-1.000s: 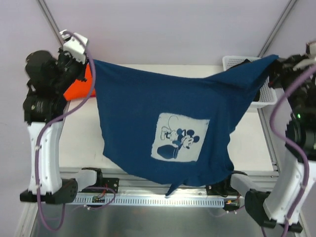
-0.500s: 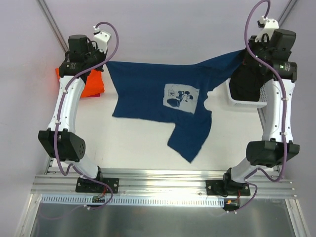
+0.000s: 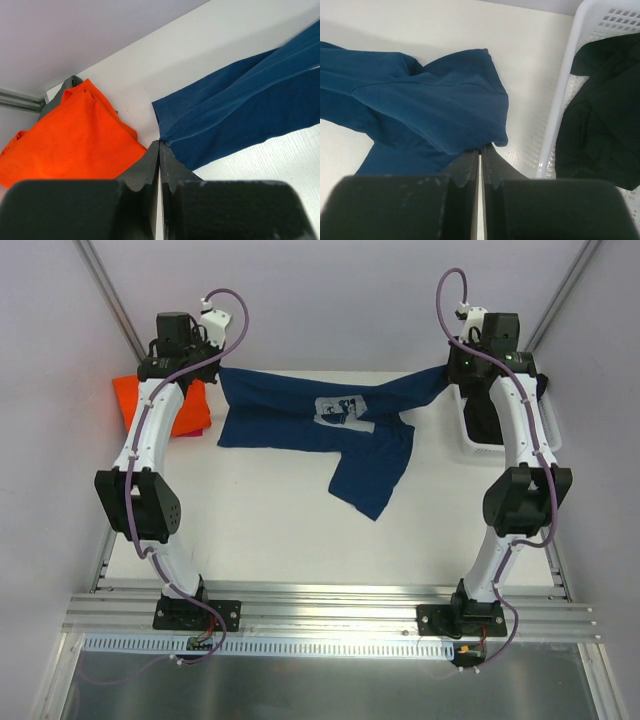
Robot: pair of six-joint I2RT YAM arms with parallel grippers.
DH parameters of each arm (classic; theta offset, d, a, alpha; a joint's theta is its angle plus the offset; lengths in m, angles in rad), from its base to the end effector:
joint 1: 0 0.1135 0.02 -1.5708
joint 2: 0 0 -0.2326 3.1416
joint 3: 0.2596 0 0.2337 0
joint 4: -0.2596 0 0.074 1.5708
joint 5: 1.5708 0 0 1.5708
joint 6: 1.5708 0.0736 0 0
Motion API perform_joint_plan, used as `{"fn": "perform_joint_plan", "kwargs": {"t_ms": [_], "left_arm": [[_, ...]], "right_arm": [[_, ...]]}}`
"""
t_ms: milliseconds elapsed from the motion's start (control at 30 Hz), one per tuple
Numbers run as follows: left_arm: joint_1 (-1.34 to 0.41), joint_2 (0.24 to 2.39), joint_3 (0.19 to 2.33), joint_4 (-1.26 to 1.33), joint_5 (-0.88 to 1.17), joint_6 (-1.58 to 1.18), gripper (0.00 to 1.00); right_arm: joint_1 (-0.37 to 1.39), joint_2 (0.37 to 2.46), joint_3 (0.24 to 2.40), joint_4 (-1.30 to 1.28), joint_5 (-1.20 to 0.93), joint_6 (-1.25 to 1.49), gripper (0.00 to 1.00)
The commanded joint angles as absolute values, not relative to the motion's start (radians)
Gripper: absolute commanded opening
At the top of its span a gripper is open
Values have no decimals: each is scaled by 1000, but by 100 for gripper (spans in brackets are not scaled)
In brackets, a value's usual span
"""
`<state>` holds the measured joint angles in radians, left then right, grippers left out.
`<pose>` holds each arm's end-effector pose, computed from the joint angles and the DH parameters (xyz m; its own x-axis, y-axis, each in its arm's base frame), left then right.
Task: Fold and stack the t-shirts
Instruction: Flatten out the tshirt
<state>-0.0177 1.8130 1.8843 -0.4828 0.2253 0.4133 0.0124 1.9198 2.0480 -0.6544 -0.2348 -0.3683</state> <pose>0.4300 -0.0241 0.3569 -0.2771 0.3965 -0.8752 0.3639 0.8863 0.2863 0.4415 0.0226 0.3473 -0.3918 -0.3550 -0.8488 -0.3797 0.9027 -0.2023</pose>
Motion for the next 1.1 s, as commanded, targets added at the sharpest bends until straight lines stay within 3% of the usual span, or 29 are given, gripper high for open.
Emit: {"fn": "perform_joint_plan", "kwargs": {"t_ms": [0, 200, 433, 667, 800, 1067], "left_arm": [[-8, 1787, 1891, -440, 235, 420, 0], [-6, 1653, 1850, -440, 250, 404, 0], [-11, 1320, 1721, -442, 284, 367, 0], [-12, 900, 1453, -445, 342, 315, 0], [-11, 752, 1399, -465, 344, 268, 0], [-12, 790, 1540, -499, 285, 351, 0]], "right_arm": [[38, 1872, 2108, -626, -216, -396, 0], [38, 1763, 2108, -643, -207, -376, 0], [37, 1325, 1970, -664, -203, -377, 0], [31, 878, 1711, -807, -210, -281, 0], [20, 737, 1663, -874, -172, -305, 0], [6, 808, 1883, -862, -87, -360, 0]]}}
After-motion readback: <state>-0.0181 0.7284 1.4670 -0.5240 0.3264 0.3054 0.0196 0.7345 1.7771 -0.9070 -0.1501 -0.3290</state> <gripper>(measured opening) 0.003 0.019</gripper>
